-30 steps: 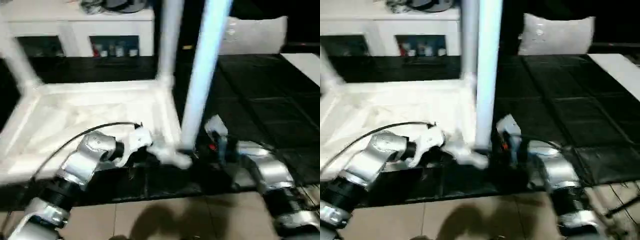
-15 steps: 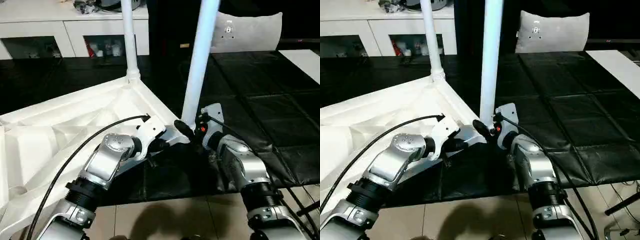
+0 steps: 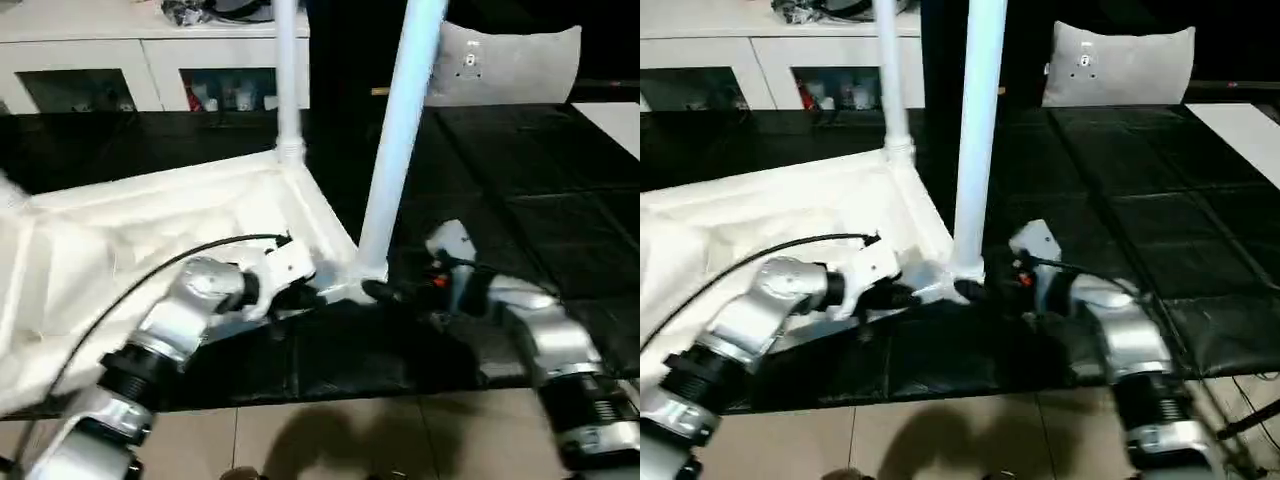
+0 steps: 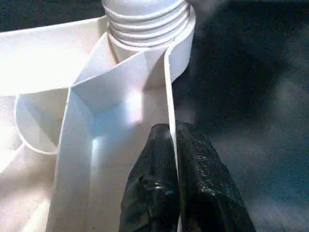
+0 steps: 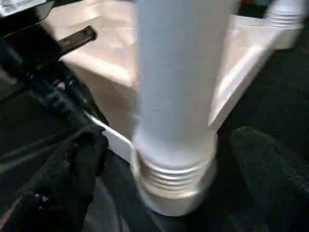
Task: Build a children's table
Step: Rotate leg to tighten
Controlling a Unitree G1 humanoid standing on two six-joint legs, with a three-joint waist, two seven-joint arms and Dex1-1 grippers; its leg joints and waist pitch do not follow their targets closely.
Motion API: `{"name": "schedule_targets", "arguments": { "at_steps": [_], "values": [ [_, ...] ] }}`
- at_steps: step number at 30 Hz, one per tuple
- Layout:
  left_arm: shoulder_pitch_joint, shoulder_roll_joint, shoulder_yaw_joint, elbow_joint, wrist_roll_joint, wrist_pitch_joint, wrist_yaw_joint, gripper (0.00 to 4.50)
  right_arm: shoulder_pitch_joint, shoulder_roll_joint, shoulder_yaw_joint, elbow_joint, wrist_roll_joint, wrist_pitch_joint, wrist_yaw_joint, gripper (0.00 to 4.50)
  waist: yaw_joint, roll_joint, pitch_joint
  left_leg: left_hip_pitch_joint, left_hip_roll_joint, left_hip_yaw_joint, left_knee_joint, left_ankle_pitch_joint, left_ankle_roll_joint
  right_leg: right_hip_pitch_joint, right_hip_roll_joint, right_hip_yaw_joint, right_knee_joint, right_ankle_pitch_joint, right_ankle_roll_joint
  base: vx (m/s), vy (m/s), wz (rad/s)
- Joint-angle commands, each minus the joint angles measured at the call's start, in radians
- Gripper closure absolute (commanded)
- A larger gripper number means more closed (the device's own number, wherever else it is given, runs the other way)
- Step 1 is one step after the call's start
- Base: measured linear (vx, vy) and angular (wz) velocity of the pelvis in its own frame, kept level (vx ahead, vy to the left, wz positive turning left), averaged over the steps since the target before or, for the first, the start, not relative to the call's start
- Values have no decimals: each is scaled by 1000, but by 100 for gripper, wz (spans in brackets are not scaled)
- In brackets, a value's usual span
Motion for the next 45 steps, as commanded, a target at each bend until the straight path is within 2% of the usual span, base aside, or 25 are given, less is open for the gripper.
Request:
{"name": "schedule_targets", "arguments": {
  "at_steps": [1, 4, 6, 9, 11, 12, 13, 14, 17, 20, 21, 24, 27, 29, 34, 37, 40, 42, 43, 44, 45],
  "values": [
    [-22, 22, -48, -23, 3, -58, -92, 450, -15, -20, 16, -2, 15, -14, 59, 8, 1, 6, -74, 2, 14, 6, -59, -178, 73, 61, -70, 51, -83, -243, -173, 0, 0, 0],
    [-27, 39, -63, -13, 3, -92, -139, 450, -21, -47, 41, 3, 2, -38, 113, 8, 8, 7, -72, 3, 15, 6, -61, -194, 67, 61, -71, 50, -85, -273, -168, 0, 0, 0],
    [-34, 52, -80, -2, 0, -132, -199, 450, -23, -71, 79, 2, -25, -89, 168, 8, 14, 3, -72, 5, 15, 7, -62, -198, 64, 60, -71, 50, -86, -293, -159, 0, 0, 0],
    [-34, 63, -95, -7, -16, -139, -252, 450, -18, -83, 105, -3, -18, -97, 236, 8, 19, 4, -73, 3, 16, 7, -62, -197, 68, 60, -73, 50, -85, -292, -161, 0, 0, 0],
    [-34, 66, -98, -5, -18, -144, -264, 450, -18, -83, 110, -2, -17, -94, 250, 34, 20, 4, -73, 3, 17, 6, -62, -195, 69, 60, -72, 50, -83, -283, -166, 0, 0, 0],
    [-35, 68, -99, -2, -19, -152, -268, 450, -14, -82, 115, -7, -8, -79, 273, 43, 18, -7, -72, 1, 17, 8, -62, -194, 71, 61, -71, 49, -84, -286, -163, 0, 0, 0],
    [-35, 68, -99, 0, -18, -155, -269, 450, -12, -81, 117, -12, -2, -71, 282, 48, 20, -2, -72, 1, 16, 7, -62, -192, 71, 61, -73, 49, -83, -298, -160, 0, 0, 0],
    [-35, 68, -99, 0, -18, -155, -269, 450, -12, -81, 118, -13, -1, -68, 284, 48, 20, -2, -73, 1, 16, 7, -62, -187, 71, 61, -72, 49, -84, -300, -157, 0, 0, 0],
    [-36, 67, -99, 8, -20, -165, -277, 450, -7, -85, 128, -21, 12, -43, 312, 86, 21, -2, -73, 1, 16, 7, -61, -184, 68, 61, -72, 49, -84, -308, -153, 0, 0, 0],
    [-40, 65, -98, 19, -19, -176, -285, 450, -5, -93, 141, -18, 20, -41, 335, 95, 21, -3, -74, 1, 16, 7, -60, -178, 69, 61, -72, 50, -82, -289, -160, 0, 0, 0],
    [-42, 64, -97, 28, -19, -181, -287, 450, -4, -97, 147, -17, 21, -36, 348, 121, 21, -2, -74, 1, 15, 8, -60, -180, 71, 60, -71, 50, -84, -290, -160, 0, 0, 0],
    [-44, 63, -97, 35, -21, -184, -290, 450, -5, -97, 150, -13, 20, -24, 360, 133, 22, -3, -74, 2, 16, 8, -61, -181, 68, 61, -72, 50, -83, -294, -160, 0, 0, 0],
    [-43, 62, -96, 36, -24, -183, -291, 450, -5, -95, 148, -13, 21, -17, 363, 172, 23, -2, -73, 1, 16, 7, -61, -183, 67, 61, -72, 49, -85, -304, -157, 0, 0, 0],
    [-42, 60, -93, 38, -27, -181, -293, 450, -1, -90, 149, -19, 23, -7, 362, 176, 22, -3, -73, 1, 16, 7, -61, -183, 67, 61, -72, 49, -84, -303, -157, 0, 0, 0],
    [-31, 42, -66, 22, -54, -136, -267, 450, 18, -74, 149, -42, 41, 26, 342, 188, 23, -5, -75, 2, 16, 8, -61, -177, 66, 62, -72, 50, -82, -298, -158, 0, 0, 0],
    [-15, 4, -22, -17, -75, -40, -178, 450, 28, -31, 134, -66, 52, 83, 253, 190, 21, -4, -71, 2, 17, 7, -63, -183, 64, 60, -73, 48, -85, -313, -159, 0, 0, 0],
    [-5, -24, 2, -45, -79, 20, -112, 450, 23, 12, 118, -61, 32, 115, 148, 196, 15, -6, -65, 5, 12, 7, -65, -211, 50, 58, -74, 45, -96, -411, -127, 0, 0, 0],
    [0, -57, 21, -63, -75, 67, -40, 450, 12, 57, 97, -40, 9, 119, 39, 196, 4, -8, -62, 6, 6, 6, -65, -228, 33, 56, -74, 40, -108, -496, -90, 0, 0, 0],
    [3, -75, 28, -75, -73, 90, -6, 450, 8, 80, 81, -30, 8, 118, -9, 197, 1, -8, -64, 6, 5, 4, -65, -226, 32, 57, -75, 40, -109, -506, -82, 0, 0, 0],
    [6, -89, 33, -84, -69, 107, 21, 450, 3, 99, 70, -21, 10, 120, -44, 197, -9, -9, -65, 0, 6, 3, -67, -214, 30, 59, -74, 41, -105, -489, -79, 0, 0, 0],
    [9, -114, 39, -100, -64, 136, 64, 450, -7, 133, 48, -5, 16, 127, -102, 198, -14, -9, -67, 3, 6, 4, -64, -209, 32, 57, -73, 40, -105, -473, -80, 0, 0, 0]
  ]
}}
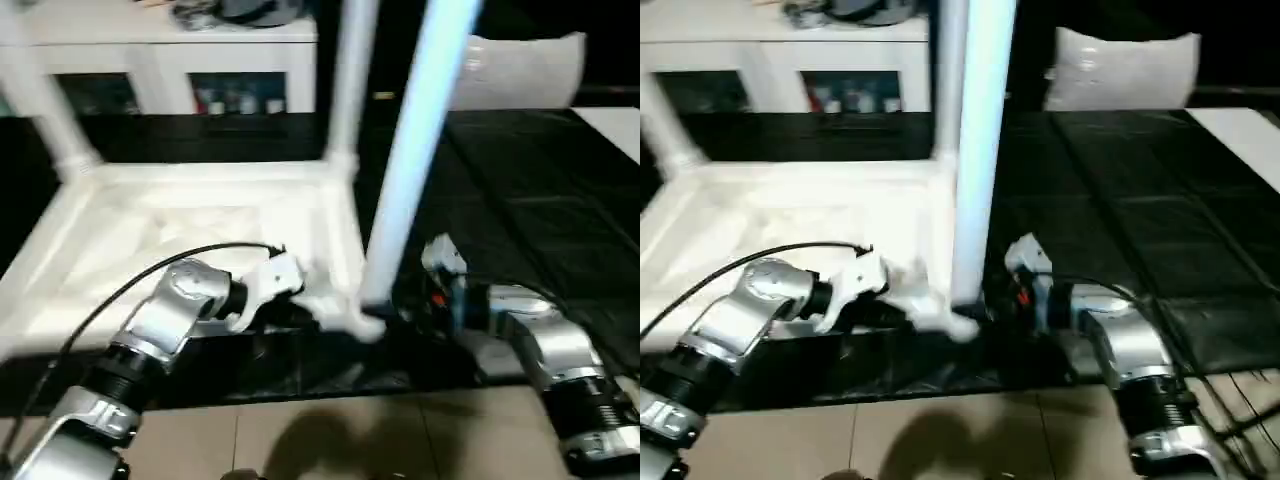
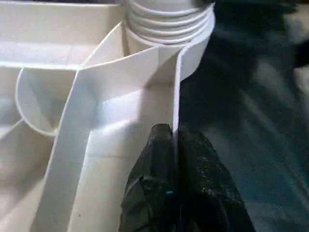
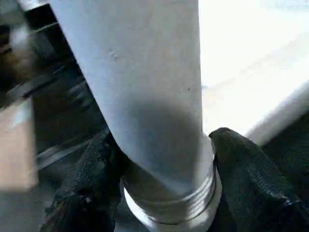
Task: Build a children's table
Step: Rotate leg to tighten
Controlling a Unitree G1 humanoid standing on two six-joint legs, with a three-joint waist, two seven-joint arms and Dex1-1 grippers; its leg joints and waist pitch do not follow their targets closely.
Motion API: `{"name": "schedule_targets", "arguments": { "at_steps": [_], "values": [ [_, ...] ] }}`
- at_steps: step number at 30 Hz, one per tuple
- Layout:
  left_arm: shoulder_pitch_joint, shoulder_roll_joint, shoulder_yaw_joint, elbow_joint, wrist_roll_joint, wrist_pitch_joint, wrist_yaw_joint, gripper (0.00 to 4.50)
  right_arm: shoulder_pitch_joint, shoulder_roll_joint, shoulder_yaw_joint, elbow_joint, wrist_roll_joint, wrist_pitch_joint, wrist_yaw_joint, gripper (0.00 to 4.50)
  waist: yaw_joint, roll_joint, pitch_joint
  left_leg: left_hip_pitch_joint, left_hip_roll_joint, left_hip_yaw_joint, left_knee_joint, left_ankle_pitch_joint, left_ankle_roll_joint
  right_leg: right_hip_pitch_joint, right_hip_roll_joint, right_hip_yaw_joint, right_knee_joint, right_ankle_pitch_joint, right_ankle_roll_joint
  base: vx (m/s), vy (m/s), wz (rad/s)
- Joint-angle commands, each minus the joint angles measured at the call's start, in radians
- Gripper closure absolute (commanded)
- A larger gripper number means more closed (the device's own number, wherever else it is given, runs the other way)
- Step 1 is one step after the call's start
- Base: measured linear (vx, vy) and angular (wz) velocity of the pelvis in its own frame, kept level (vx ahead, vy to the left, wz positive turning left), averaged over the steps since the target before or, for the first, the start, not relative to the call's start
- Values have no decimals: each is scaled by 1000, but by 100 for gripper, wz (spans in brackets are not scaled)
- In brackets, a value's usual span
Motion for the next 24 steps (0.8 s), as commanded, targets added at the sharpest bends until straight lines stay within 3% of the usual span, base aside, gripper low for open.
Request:
{"name": "schedule_targets", "arguments": {
  "at_steps": [1, 6, 9, 10, 13, 15, 24],
  "values": [
    [-12, -94, 17, -76, -33, 35, 109, 450, -35, 79, 35, 15, -19, 7, -111, 198, 3, -10, -67, -4, 8, 2, -65, -202, 34, 52, -64, 40, -105, -459, -88, 0, 0, 0],
    [-43, -216, 55, -30, 6, 87, 307, 450, -70, 177, -23, 83, -66, 15, -383, 198, -14, -8, -74, -12, 9, 5, -61, -129, 49, 54, -61, 43, -90, -310, -136, 0, 0, 0],
    [-65, -242, 50, 1, 39, 84, 380, 450, -72, 203, -44, 105, -89, 5, -480, 198, -10, -9, -75, -12, 9, 8, -60, -117, 63, 54, -62, 46, -87, -273, -143, 0, 0, 0],
    [-69, -244, 50, 4, 46, 86, 390, 450, -71, 207, -48, 108, -88, -10, -479, 198, -9, -6, -75, -11, 9, 8, -60, -119, 65, 54, -63, 46, -87, -270, -145, 0, 0, 0],
    [-76, -229, 54, 3, 54, 79, 388, 450, -61, 195, -75, 91, -57, -45, -447, 128, -4, -6, -76, -12, 11, 8, -60, -122, 73, 56, -65, 47, -85, -252, -149, 0, 0, 0],
    [-74, -217, 50, 3, 61, 68, 376, 450, -56, 181, -76, 78, -48, -53, -414, 119, -4, -5, -76, -15, 11, 8, -59, -124, 78, 59, -65, 47, -82, -225, -158, 0, 0, 0],
    [-64, -95, -5, 55, 88, -81, 236, 450, -30, 14, -24, 27, -38, -150, -127, 30, 1, -7, -74, -21, 10, 9, -56, -132, 100, 62, -66, 45, -84, -246, -146, 0, 0, 0]
  ]
}}
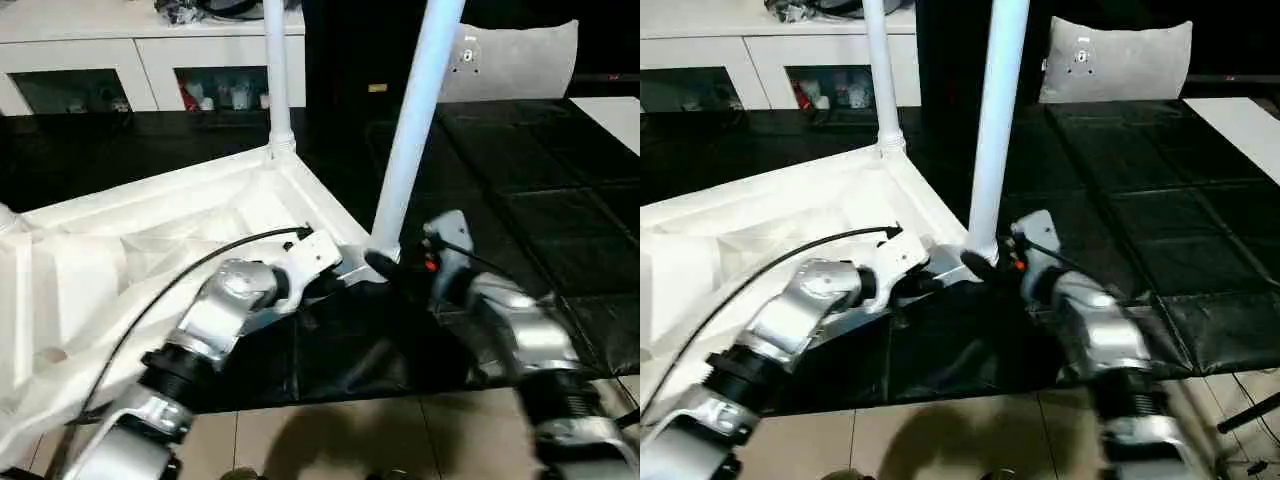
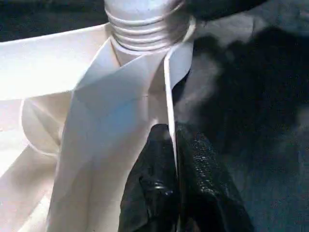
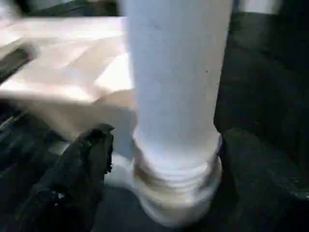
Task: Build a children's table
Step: Rotate leg to tighten
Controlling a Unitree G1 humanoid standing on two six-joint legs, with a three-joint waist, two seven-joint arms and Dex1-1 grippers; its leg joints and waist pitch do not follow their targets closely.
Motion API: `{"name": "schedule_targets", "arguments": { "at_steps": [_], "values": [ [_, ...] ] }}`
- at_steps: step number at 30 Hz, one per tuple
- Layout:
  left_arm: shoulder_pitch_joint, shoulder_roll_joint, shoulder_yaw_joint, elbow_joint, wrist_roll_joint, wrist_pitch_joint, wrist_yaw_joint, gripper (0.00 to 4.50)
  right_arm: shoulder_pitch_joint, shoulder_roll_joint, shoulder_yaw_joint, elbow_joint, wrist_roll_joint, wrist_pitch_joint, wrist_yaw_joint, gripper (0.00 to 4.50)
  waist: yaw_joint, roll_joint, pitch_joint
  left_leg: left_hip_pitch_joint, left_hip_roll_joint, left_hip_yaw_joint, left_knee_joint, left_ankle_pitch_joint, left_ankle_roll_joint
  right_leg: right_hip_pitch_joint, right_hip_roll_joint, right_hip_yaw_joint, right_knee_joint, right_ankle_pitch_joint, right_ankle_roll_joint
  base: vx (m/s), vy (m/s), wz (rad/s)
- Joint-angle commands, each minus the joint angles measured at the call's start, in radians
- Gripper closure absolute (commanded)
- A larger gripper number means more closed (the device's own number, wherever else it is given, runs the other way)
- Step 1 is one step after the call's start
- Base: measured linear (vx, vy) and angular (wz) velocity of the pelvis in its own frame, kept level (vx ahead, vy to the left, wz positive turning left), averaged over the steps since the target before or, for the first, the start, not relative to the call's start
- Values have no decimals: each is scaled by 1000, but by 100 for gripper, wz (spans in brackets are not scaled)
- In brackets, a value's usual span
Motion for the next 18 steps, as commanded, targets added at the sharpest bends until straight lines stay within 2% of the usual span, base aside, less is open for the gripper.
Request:
{"name": "schedule_targets", "arguments": {
  "at_steps": [1, 4, 5, 6, 8, 11, 15, 18],
  "values": [
    [-19, 24, -16, -13, 4, -61, -52, 450, -2, -19, 33, -28, 4, -28, 87, 25, 8, -6, -74, -7, 11, 1, -55, -134, 94, 70, -63, 46, -85, -257, -145, 0, 0, 0],
    [-14, 66, -44, -10, 1, -120, -133, 450, -11, -67, 50, -25, -2, -51, 173, 7, 8, -7, -74, -2, 15, 0, -55, -146, 93, 65, -63, 47, -86, -274, -153, 0, 0, 0],
    [-13, 83, -55, -8, 0, -145, -165, 450, -16, -84, 59, -23, -11, -72, 195, 7, 10, -13, -75, -3, 16, 1, -55, -144, 94, 66, -64, 48, -83, -263, -159, 0, 0, 0],
    [-10, 114, -77, -9, -2, -189, -226, 450, -24, -110, 73, -15, -9, -84, 252, 7, 14, -10, -76, -2, 17, 1, -54, -141, 97, 65, -65, 49, -81, -256, -163, 0, 0, 0],
    [-9, 125, -86, -10, -2, -203, -248, 450, -27, -119, 77, -14, -3, -79, 279, 7, 20, -9, -74, 1, 19, 2, -54, -137, 100, 62, -63, 50, -78, -239, -173, 0, 0, 0],
    [-8, 161, -111, -7, 2, -255, -317, 450, -35, -144, 91, -12, 16, -81, 361, 7, 31, -9, -74, 3, 21, 3, -55, -142, 96, 61, -65, 50, -78, -262, -167, 0, 0, 0],
    [-10, 188, -127, 3, -4, -302, -383, 450, -41, -162, 108, -8, 35, -64, 440, 42, 39, -11, -76, 1, 24, 3, -56, -135, 91, 62, -66, 50, -72, -235, -174, 0, 0, 0],
    [-16, 210, -141, 13, -6, -336, -431, 450, -42, -175, 122, -13, 53, -49, 497, 61, 44, -11, -75, 2, 23, 5, -55, -143, 90, 61, -66, 51, -75, -250, -171, 0, 0, 0]
  ]
}}
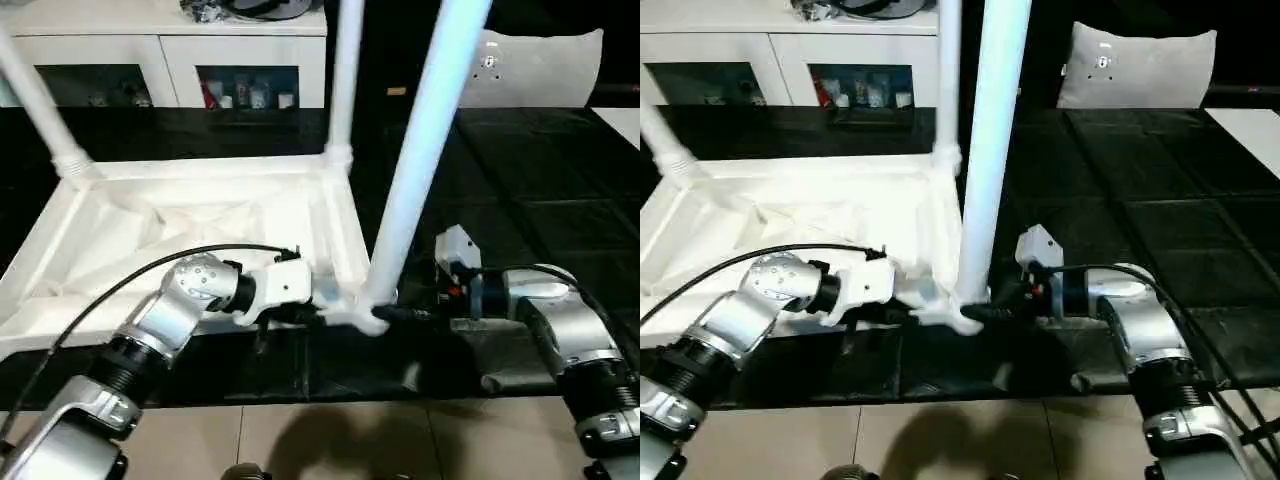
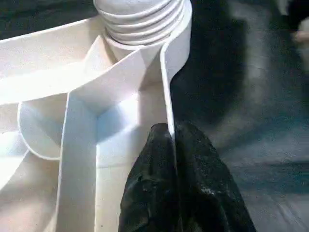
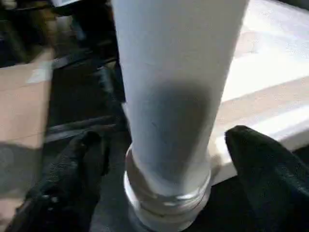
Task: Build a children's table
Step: Rotate leg to tighten
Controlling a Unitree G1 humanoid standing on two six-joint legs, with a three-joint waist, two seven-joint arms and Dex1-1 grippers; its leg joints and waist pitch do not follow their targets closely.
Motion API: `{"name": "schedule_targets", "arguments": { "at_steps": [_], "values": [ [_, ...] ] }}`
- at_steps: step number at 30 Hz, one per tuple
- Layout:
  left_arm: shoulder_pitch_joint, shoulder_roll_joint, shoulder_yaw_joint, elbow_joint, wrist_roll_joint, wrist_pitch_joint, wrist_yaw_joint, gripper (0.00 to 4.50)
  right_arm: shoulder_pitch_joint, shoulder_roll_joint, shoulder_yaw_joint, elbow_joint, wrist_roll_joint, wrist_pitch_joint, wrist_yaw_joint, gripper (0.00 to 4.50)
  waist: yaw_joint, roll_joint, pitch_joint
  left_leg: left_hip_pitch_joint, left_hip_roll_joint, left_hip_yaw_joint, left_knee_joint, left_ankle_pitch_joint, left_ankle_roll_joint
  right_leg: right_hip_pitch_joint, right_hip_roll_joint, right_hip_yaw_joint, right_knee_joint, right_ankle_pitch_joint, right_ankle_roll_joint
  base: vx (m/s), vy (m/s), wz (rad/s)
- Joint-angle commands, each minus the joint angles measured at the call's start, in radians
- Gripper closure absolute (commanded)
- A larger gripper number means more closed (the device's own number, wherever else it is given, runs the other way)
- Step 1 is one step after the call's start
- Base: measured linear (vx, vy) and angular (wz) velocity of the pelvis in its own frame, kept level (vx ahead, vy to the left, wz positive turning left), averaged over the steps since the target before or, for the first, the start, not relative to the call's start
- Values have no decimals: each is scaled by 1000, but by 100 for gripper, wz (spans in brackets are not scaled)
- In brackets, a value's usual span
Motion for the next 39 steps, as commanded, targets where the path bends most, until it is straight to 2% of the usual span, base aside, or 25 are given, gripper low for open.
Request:
{"name": "schedule_targets", "arguments": {
  "at_steps": [1, 5, 6, 11, 13, 16, 22, 26, 27, 30, 32, 33, 34, 36, 37, 39],
  "values": [
    [-11, 12, -44, 3, 26, -31, -43, 450, -14, -7, 5, -4, 12, 7, 26, 73, -3, -8, -75, 4, 23, 4, -59, -142, 87, 61, -65, 51, -76, -253, -169, 0, 0, 0],
    [-15, 21, -46, 13, 28, -56, -72, 450, -14, -13, 15, -6, 26, 44, 79, 98, 0, -9, -74, 4, 24, 3, -60, -144, 79, 60, -64, 50, -78, -282, -158, 0, 0, 0],
    [-15, 21, -46, 16, 27, -59, -76, 450, -14, -13, 16, -5, 28, 48, 85, 120, -1, -10, -75, 4, 23, 2, -60, -143, 78, 61, -64, 49, -77, -280, -157, 0, 0, 0],
    [-15, 24, -48, 21, 19, -69, -94, 450, -15, -11, 17, -4, 40, 62, 96, 148, 1, -10, -77, 2, 22, 3, -59, -130, 77, 62, -64, 50, -75, -263, -159, 0, 0, 0],
    [-13, 25, -47, 20, 17, -70, -100, 450, -15, -4, 15, -3, 45, 65, 94, 176, 1, -10, -77, 3, 23, 3, -59, -132, 78, 61, -64, 49, -76, -265, -160, 0, 0, 0],
    [-9, 23, -46, 19, 17, -72, -106, 450, -16, 9, 14, 0, 41, 70, 89, 182, 1, -11, -77, 3, 23, 3, -59, -133, 74, 61, -65, 49, -75, -269, -159, 0, 0, 0],
    [-7, 21, -46, 18, 11, -70, -112, 450, -13, 17, 17, -2, 49, 84, 85, 242, 2, -10, -76, 3, 23, 3, -60, -137, 69, 61, -65, 50, -76, -277, -155, 0, 0, 0],
    [0, 14, -37, 11, -2, -42, -109, 450, 2, 18, 20, -22, 61, 103, 89, 252, 2, -9, -77, 3, 24, 2, -60, -131, 69, 61, -64, 49, -73, -257, -162, 0, 0, 0],
    [8, -1, -19, -7, -15, 15, -85, 450, 21, 24, 17, -53, 76, 130, 82, 252, 2, -6, -77, 4, 24, 2, -60, -132, 70, 61, -64, 49, -73, -253, -165, 0, 0, 0],
    [19, -31, 14, -40, -39, 112, -30, 450, 51, 42, 9, -105, 92, 169, 41, 254, 4, -8, -76, 3, 24, 3, -60, -130, 69, 62, -65, 50, -73, -250, -169, 0, 0, 0],
    [29, -57, 32, -75, -38, 189, 32, 450, 62, 74, 2, -125, 69, 195, -62, 254, 1, -7, -73, 6, 25, 2, -64, -142, 58, 60, -64, 49, -77, -282, -162, 0, 0, 0],
    [29, -57, 32, -75, -38, 189, 32, 450, 62, 74, 2, -125, 69, 195, -62, 254, 1, -7, -73, 6, 25, 2, -64, -142, 58, 60, -64, 49, -77, -282, -162, 0, 0, 0],
    [33, -74, 43, -96, -41, 242, 67, 450, 63, 100, -3, -123, 44, 204, -138, 255, -5, -9, -67, 8, 20, 2, -66, -184, 45, 59, -66, 47, -88, -374, -137, 0, 0, 0],
    [35, -138, 72, -137, -44, 343, 167, 450, 54, 184, -29, -96, 11, 218, -319, 255, -13, -11, -59, 12, 15, 1, -69, -221, 30, 55, -65, 44, -103, -468, -105, 0, 0, 0],
    [31, -186, 87, -155, -38, 404, 237, 450, 46, 241, -50, -76, 5, 226, -420, 255, -31, -14, -61, 11, 11, -4, -70, -233, 9, 60, -68, 38, -107, -529, -74, 0, 0, 0],
    [26, -217, 94, -158, -26, 439, 284, 450, 38, 277, -64, -64, -3, 233, -488, 255, -43, -14, -64, 8, 8, -7, -70, -220, 7, 61, -67, 35, -110, -525, -58, 0, 0, 0]
  ]
}}
